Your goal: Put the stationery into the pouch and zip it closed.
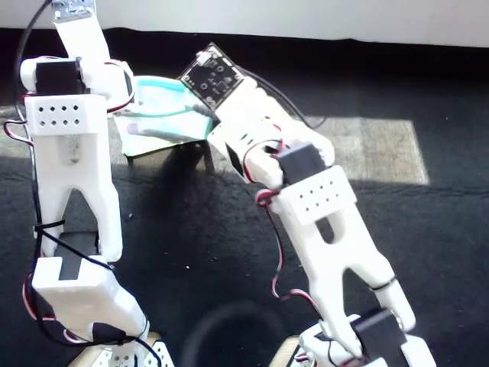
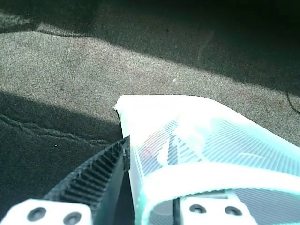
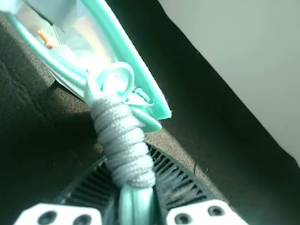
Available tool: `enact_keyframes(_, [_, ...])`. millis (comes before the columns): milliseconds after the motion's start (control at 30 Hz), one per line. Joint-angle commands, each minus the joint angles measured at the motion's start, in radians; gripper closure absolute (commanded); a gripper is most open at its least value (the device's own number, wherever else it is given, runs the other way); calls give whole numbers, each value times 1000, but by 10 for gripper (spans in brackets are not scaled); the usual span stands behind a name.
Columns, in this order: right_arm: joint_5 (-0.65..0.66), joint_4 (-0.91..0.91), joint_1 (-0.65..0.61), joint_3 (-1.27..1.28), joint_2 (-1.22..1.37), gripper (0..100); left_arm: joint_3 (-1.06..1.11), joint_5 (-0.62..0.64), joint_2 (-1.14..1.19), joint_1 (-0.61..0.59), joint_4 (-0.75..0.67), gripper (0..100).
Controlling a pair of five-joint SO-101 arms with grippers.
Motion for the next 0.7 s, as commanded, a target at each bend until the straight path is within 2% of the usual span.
enact_keyframes(0, [9, -25, -12, -50, 47, 955, -24, 9, 2, -2, 0, 931])
enact_keyframes(67, [-9, -25, -12, -50, 76, 920, -24, 6, 2, -2, -2, 966])
enact_keyframes(167, [-77, -25, -12, -50, 101, 914, -24, 5, 4, -2, -6, 969])
enact_keyframes(467, [-81, -33, -12, -62, 97, 913, -24, 5, 5, -2, -8, 969])
enact_keyframes(667, [-81, 62, -12, -111, 58, 877, -24, 5, 5, -2, -6, 969])
